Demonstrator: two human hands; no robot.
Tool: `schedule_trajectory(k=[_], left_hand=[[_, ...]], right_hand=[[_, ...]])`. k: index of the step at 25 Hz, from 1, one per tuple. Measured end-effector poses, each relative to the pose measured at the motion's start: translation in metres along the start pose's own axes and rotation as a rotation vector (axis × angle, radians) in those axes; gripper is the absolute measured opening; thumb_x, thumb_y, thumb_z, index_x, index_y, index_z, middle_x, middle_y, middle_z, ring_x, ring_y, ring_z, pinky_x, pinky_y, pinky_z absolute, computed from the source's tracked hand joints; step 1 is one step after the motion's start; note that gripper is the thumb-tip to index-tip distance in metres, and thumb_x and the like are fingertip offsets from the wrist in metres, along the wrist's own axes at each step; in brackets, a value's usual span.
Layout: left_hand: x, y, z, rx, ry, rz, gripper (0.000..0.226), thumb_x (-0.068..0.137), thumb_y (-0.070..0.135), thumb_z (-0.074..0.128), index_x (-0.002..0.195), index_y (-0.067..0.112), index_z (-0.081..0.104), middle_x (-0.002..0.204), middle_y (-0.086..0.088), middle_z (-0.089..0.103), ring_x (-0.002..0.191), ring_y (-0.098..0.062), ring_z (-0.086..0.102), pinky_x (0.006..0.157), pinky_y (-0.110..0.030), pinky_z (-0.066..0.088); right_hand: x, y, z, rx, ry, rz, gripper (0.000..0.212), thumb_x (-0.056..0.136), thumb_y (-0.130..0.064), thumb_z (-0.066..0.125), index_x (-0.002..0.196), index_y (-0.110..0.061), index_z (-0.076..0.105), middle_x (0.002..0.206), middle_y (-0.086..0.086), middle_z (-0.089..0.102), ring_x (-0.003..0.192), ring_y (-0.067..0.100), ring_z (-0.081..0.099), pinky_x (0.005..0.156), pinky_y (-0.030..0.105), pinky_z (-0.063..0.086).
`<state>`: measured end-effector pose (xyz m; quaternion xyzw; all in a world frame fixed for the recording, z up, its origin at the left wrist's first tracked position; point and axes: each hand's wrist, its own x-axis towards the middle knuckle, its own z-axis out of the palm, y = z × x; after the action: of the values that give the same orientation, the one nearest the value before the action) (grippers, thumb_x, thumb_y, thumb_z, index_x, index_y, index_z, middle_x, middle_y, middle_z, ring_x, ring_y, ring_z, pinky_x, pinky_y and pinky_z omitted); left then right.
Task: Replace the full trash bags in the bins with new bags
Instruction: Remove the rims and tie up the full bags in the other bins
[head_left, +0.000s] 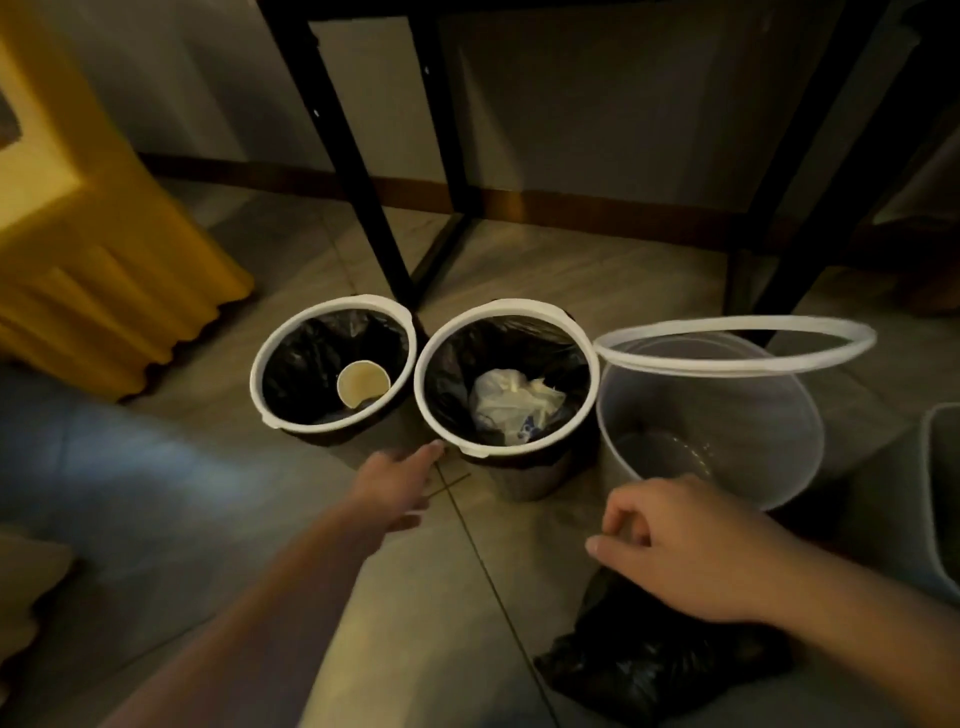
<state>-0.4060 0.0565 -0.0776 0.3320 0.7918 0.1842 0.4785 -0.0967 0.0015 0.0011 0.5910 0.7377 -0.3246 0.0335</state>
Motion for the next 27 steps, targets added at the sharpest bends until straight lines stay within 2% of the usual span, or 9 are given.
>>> schedule_trajectory(k=[2, 4, 8, 11, 14, 17, 20, 24, 27], left_hand=[[0.012, 0.004, 0.013, -0.199, -0.127, -0.012, 0.030, 0.098, 0.046, 0.068, 0.110, 0.018, 0.071, 0.099, -0.004, 0.074, 0.083, -0.023, 0.072, 0.071, -0.037, 0.060], [0.008, 0.008, 0.018, -0.262, -0.248, 0.006, 0.023, 0.103, 0.036, 0.064, 0.115, 0.018, 0.069, 0.107, -0.005, 0.073, 0.087, -0.024, 0.071, 0.073, -0.037, 0.058], [-0.015, 0.003, -0.003, -0.324, -0.402, 0.033, 0.013, 0.105, 0.019, 0.056, 0.114, 0.016, 0.064, 0.093, -0.003, 0.068, 0.080, -0.023, 0.064, 0.067, -0.031, 0.053], [-0.022, 0.000, -0.028, -0.377, -0.451, 0.013, 0.021, 0.104, 0.011, 0.052, 0.121, 0.017, 0.062, 0.097, -0.006, 0.071, 0.078, -0.023, 0.066, 0.071, -0.033, 0.052], [-0.014, 0.001, -0.038, -0.419, -0.445, 0.018, 0.027, 0.104, 0.005, 0.049, 0.126, 0.015, 0.059, 0.089, -0.007, 0.068, 0.070, -0.021, 0.063, 0.064, -0.032, 0.050], [0.002, -0.003, -0.036, -0.403, -0.405, 0.045, 0.023, 0.105, 0.010, 0.046, 0.119, 0.019, 0.061, 0.088, -0.005, 0.068, 0.073, -0.022, 0.063, 0.065, -0.033, 0.052], [0.021, -0.012, -0.039, -0.280, -0.311, 0.073, 0.015, 0.103, 0.016, 0.053, 0.107, 0.022, 0.066, 0.095, -0.005, 0.071, 0.080, -0.022, 0.067, 0.070, -0.035, 0.055], [0.049, -0.015, -0.048, -0.287, -0.213, 0.033, 0.010, 0.099, 0.019, 0.063, 0.105, 0.020, 0.071, 0.096, -0.007, 0.072, 0.083, -0.024, 0.072, 0.069, -0.035, 0.059], [0.066, -0.007, -0.029, -0.321, -0.245, 0.000, 0.015, 0.101, 0.027, 0.065, 0.111, 0.018, 0.071, 0.102, -0.007, 0.072, 0.087, -0.024, 0.070, 0.071, -0.037, 0.061]], right_hand=[[-0.005, -0.012, 0.008, -0.044, 0.011, 0.039, 0.043, 0.072, -0.087, 0.049, 0.092, -0.051, 0.063, 0.079, -0.033, 0.067, 0.070, -0.009, 0.062, 0.064, 0.026, 0.051], [-0.018, -0.025, 0.016, -0.042, 0.050, 0.104, 0.042, 0.075, -0.083, 0.052, 0.092, -0.047, 0.066, 0.079, -0.035, 0.068, 0.070, -0.009, 0.064, 0.065, 0.026, 0.054], [-0.040, -0.053, 0.012, -0.030, 0.144, 0.267, 0.019, 0.093, -0.056, 0.067, 0.089, -0.037, 0.068, 0.072, -0.023, 0.072, 0.066, -0.004, 0.066, 0.070, 0.032, 0.059], [-0.032, -0.080, -0.008, -0.044, 0.069, 0.332, 0.017, 0.094, -0.049, 0.071, 0.089, -0.033, 0.072, 0.070, -0.015, 0.071, 0.066, -0.002, 0.064, 0.068, 0.025, 0.055], [0.010, -0.100, -0.018, -0.121, 0.082, 0.261, 0.017, 0.092, -0.049, 0.073, 0.093, -0.032, 0.075, 0.076, -0.015, 0.069, 0.072, -0.002, 0.065, 0.061, 0.016, 0.044], [0.071, -0.115, 0.007, -0.210, 0.189, 0.117, 0.027, 0.090, -0.051, 0.066, 0.105, -0.029, 0.073, 0.093, -0.011, 0.069, 0.094, 0.014, 0.069, 0.076, 0.032, 0.055], [0.128, -0.124, 0.050, -0.398, 0.195, -0.013, 0.046, 0.092, -0.055, 0.063, 0.126, -0.024, 0.066, 0.124, 0.004, 0.066, 0.119, 0.029, 0.060, 0.096, 0.041, 0.049], [0.163, -0.113, 0.084, -0.418, 0.249, -0.055, 0.021, 0.098, -0.032, 0.060, 0.115, -0.022, 0.067, 0.118, 0.006, 0.070, 0.107, 0.032, 0.066, 0.089, 0.042, 0.051], [0.164, -0.099, 0.090, -0.308, 0.290, -0.098, 0.018, 0.097, -0.024, 0.058, 0.111, -0.020, 0.068, 0.113, 0.006, 0.068, 0.104, 0.032, 0.064, 0.086, 0.043, 0.055]])
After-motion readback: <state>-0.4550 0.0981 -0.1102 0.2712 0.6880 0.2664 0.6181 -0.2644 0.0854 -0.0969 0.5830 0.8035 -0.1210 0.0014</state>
